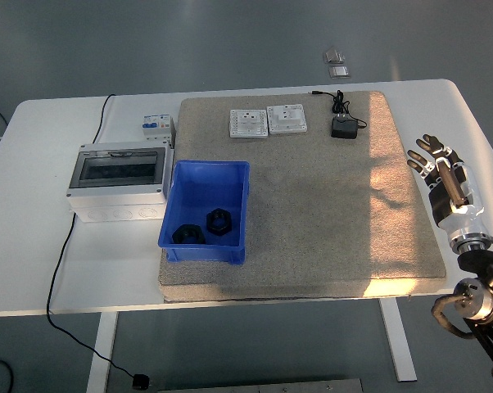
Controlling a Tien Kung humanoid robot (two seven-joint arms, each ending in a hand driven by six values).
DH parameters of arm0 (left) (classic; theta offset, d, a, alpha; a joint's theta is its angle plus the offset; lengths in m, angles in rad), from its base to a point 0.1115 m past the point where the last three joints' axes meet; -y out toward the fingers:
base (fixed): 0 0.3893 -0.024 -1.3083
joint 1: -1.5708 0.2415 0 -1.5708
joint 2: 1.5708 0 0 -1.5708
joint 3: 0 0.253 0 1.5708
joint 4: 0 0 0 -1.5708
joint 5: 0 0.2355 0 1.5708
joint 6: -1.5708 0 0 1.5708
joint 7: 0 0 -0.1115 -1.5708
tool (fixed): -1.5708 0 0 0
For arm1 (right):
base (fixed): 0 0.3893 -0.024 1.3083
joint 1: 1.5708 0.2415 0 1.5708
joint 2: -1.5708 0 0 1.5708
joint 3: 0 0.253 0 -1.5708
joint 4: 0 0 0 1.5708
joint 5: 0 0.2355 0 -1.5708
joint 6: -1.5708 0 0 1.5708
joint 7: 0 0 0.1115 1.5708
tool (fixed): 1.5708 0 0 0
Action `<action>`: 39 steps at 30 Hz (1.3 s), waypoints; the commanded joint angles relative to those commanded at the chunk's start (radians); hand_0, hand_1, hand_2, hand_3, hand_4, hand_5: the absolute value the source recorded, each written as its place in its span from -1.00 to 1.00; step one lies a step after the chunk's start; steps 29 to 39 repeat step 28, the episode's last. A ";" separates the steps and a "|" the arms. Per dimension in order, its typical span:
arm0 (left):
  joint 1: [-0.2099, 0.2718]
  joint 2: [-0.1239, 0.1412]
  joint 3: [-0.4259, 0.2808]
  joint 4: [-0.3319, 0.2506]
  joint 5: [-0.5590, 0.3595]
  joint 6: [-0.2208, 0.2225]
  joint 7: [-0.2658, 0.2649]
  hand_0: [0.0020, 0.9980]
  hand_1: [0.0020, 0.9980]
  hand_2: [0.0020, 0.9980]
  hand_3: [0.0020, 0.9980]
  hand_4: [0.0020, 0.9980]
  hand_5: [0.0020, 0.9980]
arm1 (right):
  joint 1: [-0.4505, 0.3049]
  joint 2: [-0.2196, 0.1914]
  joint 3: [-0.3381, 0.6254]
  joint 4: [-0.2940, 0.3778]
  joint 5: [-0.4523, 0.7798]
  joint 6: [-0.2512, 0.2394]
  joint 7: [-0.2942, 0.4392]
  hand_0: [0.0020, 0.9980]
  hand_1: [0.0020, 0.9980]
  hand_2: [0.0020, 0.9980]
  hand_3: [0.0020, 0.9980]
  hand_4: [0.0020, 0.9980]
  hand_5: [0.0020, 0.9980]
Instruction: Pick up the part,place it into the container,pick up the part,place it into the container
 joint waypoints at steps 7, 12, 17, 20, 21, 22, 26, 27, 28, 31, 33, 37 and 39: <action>0.000 0.000 0.004 0.000 0.002 -0.001 0.002 0.44 0.42 0.42 0.49 0.57 0.40 | -0.003 0.000 0.008 0.001 0.000 -0.001 0.001 0.60 0.42 0.50 0.35 0.57 0.00; 0.000 0.000 0.006 0.000 0.000 -0.002 0.001 0.44 0.42 0.40 0.48 0.57 0.40 | -0.005 0.000 0.011 0.002 -0.001 -0.001 0.001 0.60 0.42 0.50 0.35 0.62 0.05; 0.000 -0.001 0.010 0.000 -0.004 -0.002 0.000 0.44 0.42 0.40 0.48 0.57 0.40 | -0.007 -0.001 0.015 0.002 -0.002 -0.002 0.001 0.60 0.42 0.50 0.35 0.66 0.09; 0.000 -0.001 0.013 0.000 -0.007 -0.002 0.000 0.44 0.42 0.40 0.48 0.57 0.40 | -0.008 -0.001 0.018 0.002 -0.002 -0.002 0.001 0.60 0.42 0.50 0.35 0.66 0.09; 0.000 -0.001 0.014 0.000 -0.007 -0.002 0.000 0.44 0.42 0.40 0.48 0.58 0.40 | -0.008 -0.002 0.019 0.002 -0.002 -0.002 0.002 0.61 0.42 0.50 0.35 0.66 0.10; 0.000 -0.001 0.015 0.000 -0.008 -0.002 0.000 0.44 0.42 0.40 0.48 0.58 0.40 | -0.008 -0.002 0.020 0.002 -0.002 -0.002 0.002 0.61 0.42 0.50 0.35 0.66 0.10; -0.002 0.000 0.017 0.000 -0.008 -0.003 0.001 0.44 0.42 0.40 0.48 0.58 0.40 | -0.008 -0.002 0.023 0.002 -0.002 -0.003 0.002 0.61 0.42 0.50 0.35 0.66 0.10; -0.002 0.000 0.018 0.000 -0.007 -0.003 0.001 0.44 0.42 0.40 0.48 0.58 0.40 | -0.009 -0.002 0.023 0.002 -0.002 -0.003 0.002 0.61 0.42 0.50 0.35 0.66 0.10; -0.002 0.000 0.018 0.000 -0.007 -0.003 0.001 0.44 0.42 0.40 0.48 0.58 0.40 | -0.009 -0.003 0.024 0.003 -0.002 -0.003 0.002 0.61 0.42 0.50 0.35 0.66 0.10; -0.002 0.000 0.018 0.000 -0.007 -0.003 0.001 0.44 0.42 0.40 0.48 0.58 0.40 | -0.009 -0.003 0.024 0.003 -0.002 -0.003 0.002 0.61 0.42 0.50 0.35 0.66 0.10; -0.002 0.000 0.018 0.000 -0.007 -0.003 0.001 0.44 0.42 0.40 0.48 0.58 0.40 | -0.009 -0.003 0.024 0.003 -0.002 -0.003 0.002 0.61 0.42 0.50 0.35 0.66 0.10; -0.002 0.000 0.018 0.000 -0.007 -0.003 0.001 0.44 0.42 0.40 0.48 0.58 0.40 | -0.009 -0.003 0.024 0.003 -0.002 -0.003 0.002 0.61 0.42 0.50 0.35 0.66 0.10; -0.002 0.000 0.018 0.000 -0.007 -0.003 0.001 0.44 0.42 0.40 0.48 0.58 0.40 | -0.009 -0.003 0.024 0.003 -0.002 -0.003 0.002 0.61 0.42 0.50 0.35 0.66 0.10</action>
